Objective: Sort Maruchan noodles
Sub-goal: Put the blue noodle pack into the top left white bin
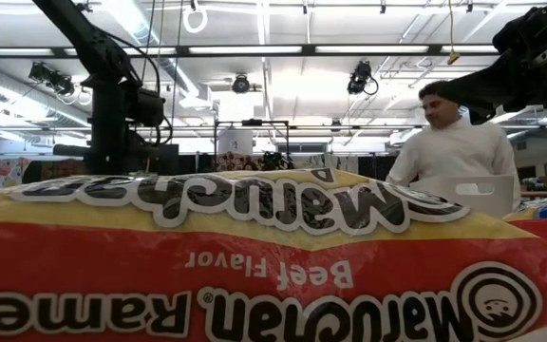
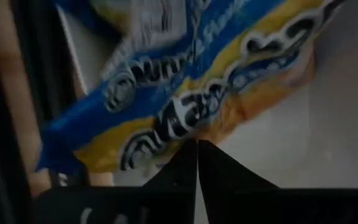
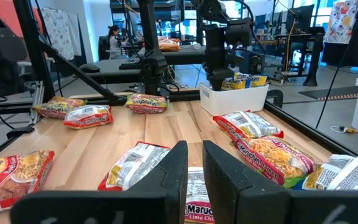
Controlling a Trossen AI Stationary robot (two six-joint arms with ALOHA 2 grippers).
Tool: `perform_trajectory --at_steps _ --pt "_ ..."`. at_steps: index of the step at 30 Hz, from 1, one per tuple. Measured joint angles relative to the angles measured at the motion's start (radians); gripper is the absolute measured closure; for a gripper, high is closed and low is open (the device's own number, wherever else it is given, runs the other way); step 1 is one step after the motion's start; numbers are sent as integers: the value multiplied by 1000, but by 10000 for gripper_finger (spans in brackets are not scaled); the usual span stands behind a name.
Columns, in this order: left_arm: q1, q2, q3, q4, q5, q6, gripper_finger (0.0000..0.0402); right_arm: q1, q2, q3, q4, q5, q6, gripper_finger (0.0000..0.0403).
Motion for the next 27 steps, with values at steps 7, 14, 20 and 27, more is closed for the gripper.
perform_trajectory --at_steps 7,14,20,27 --pt "-24 1 -22 6 44 -17 324 0 0 0 0 0 0 347" --pt "-52 1 -22 11 37 -56 255 0 0 0 0 0 0 347" --pt "-21 1 -23 52 7 -106 227 0 0 0 0 0 0 347" --pt "25 24 -23 110 43 -135 239 0 0 0 0 0 0 347"
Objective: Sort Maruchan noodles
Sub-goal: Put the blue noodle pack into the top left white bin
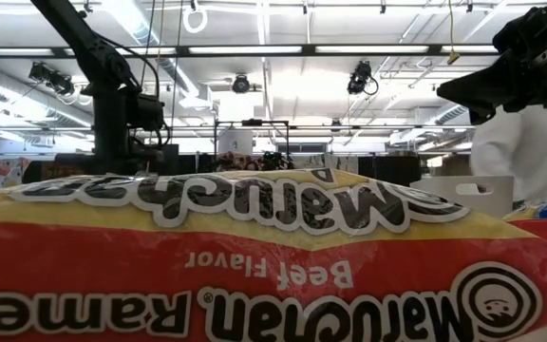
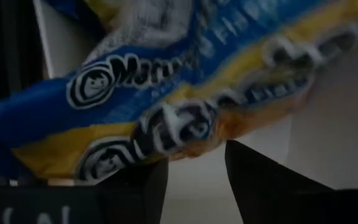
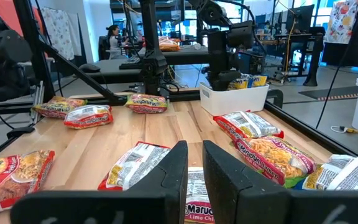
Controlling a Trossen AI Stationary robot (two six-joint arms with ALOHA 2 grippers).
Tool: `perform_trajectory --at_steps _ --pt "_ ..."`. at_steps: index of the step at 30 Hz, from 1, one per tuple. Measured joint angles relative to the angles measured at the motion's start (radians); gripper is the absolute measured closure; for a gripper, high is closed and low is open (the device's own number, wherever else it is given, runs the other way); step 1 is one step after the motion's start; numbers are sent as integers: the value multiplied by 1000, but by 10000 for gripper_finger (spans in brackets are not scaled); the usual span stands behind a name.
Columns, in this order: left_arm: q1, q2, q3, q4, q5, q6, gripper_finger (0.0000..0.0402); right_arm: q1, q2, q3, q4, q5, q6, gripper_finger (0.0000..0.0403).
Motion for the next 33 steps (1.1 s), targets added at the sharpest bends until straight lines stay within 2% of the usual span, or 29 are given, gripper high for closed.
perform_trajectory --at_steps 10,15,25,33 --pt "30 0 -2 139 -43 -24 239 0 0 0 0 0 0 347" --pt "30 0 -3 173 -93 -25 219 0 0 0 0 0 0 347" --pt "17 -1 0 155 -142 61 165 0 0 0 0 0 0 347" --pt "18 -30 49 70 -149 98 156 0 0 0 0 0 0 347"
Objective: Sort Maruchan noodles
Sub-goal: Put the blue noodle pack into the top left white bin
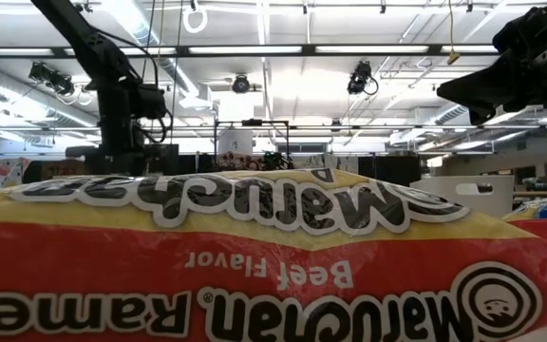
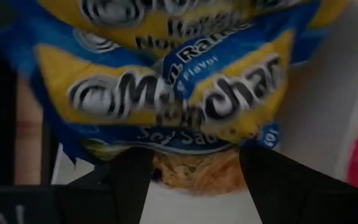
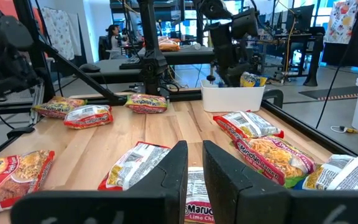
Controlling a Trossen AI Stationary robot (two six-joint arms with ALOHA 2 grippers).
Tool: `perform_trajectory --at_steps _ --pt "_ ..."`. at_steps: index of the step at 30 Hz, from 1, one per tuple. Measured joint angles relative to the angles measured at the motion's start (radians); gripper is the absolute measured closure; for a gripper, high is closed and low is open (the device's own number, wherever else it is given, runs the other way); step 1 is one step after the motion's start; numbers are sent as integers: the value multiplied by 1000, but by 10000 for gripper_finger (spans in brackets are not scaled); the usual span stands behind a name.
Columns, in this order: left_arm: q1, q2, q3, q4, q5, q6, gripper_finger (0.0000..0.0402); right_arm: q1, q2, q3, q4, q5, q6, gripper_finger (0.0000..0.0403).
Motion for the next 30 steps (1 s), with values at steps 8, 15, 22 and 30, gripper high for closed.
perform_trajectory --at_steps 8,15,22,30 --pt "-20 -7 176 -244 113 152 156 0 0 0 0 0 0 347" --pt "-37 -7 208 -382 79 197 156 0 0 0 0 0 0 347" --pt "-63 -7 147 -438 62 163 156 0 0 0 0 0 0 347" --pt "28 -6 28 -184 139 103 156 0 0 0 0 0 0 347"
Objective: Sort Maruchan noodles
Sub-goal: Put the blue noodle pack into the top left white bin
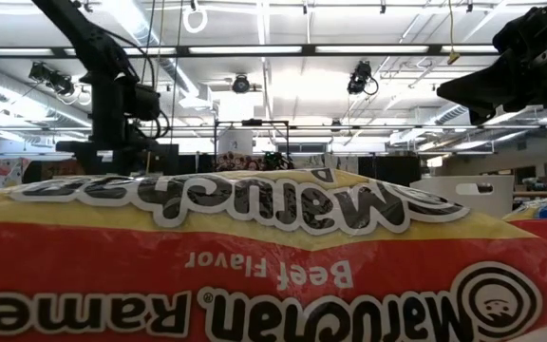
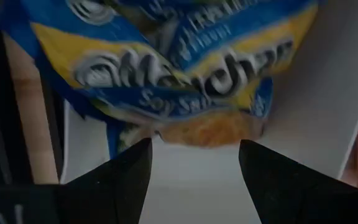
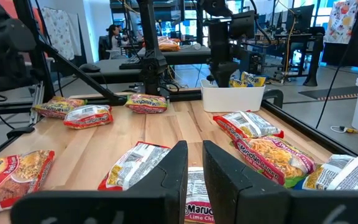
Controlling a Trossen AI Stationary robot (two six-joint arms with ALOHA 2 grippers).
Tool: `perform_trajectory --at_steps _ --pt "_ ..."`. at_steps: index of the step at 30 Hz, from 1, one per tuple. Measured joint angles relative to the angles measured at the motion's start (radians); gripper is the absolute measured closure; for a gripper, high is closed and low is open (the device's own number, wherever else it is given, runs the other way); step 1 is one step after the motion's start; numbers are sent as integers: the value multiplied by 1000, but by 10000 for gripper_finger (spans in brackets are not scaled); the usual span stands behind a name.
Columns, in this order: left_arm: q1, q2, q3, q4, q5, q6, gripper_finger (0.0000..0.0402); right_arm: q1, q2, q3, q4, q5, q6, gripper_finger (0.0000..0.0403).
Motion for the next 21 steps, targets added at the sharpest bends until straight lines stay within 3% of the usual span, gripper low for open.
perform_trajectory --at_steps 8,15,21 --pt "-2 13 1 -58 61 -2 157 0 0 0 0 0 0 347" --pt "-72 73 -14 47 -144 -124 157 0 0 0 0 0 0 347" --pt "-73 131 -12 63 -111 -154 157 0 0 0 0 0 0 347"
